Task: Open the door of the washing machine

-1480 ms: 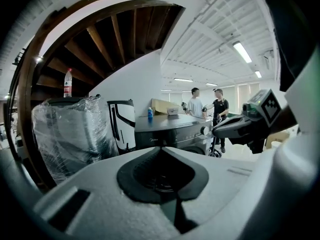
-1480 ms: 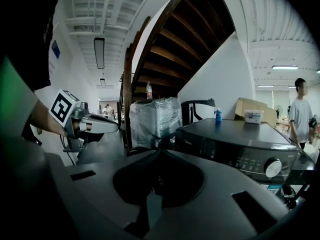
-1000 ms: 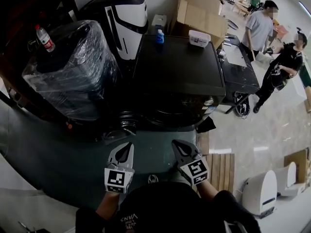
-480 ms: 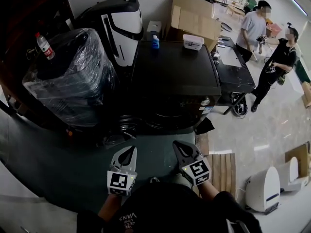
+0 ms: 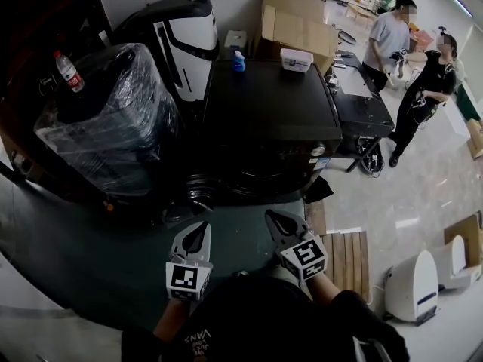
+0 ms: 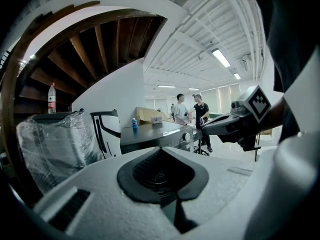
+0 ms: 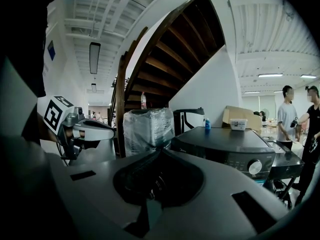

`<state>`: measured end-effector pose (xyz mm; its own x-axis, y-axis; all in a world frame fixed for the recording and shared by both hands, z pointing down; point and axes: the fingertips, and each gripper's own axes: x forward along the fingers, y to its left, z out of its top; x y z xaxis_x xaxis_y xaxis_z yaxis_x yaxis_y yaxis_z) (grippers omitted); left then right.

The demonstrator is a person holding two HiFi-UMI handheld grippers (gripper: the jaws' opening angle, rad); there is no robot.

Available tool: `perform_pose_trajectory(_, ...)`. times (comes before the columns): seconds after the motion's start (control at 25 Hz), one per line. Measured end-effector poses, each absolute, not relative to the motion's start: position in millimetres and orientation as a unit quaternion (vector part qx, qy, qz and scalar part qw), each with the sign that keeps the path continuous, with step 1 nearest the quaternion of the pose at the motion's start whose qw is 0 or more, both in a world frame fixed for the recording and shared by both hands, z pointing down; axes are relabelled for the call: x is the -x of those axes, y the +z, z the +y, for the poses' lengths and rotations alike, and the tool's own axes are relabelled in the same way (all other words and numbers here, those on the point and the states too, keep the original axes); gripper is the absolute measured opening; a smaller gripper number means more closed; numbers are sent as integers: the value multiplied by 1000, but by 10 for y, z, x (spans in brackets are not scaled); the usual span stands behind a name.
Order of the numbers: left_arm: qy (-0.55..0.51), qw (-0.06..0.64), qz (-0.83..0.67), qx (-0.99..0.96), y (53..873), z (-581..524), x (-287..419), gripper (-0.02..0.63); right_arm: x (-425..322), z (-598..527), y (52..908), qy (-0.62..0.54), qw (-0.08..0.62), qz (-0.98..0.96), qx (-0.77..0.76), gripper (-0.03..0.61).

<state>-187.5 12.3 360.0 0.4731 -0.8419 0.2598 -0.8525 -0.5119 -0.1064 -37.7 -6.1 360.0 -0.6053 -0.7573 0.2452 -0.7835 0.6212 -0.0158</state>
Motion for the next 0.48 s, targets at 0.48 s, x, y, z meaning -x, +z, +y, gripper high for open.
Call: perform_pose_trajectory(0.48, 144, 3, -494, -857, 3629, 131, 1945, 17, 398, -4, 3660, 65, 108, -890, -438, 5)
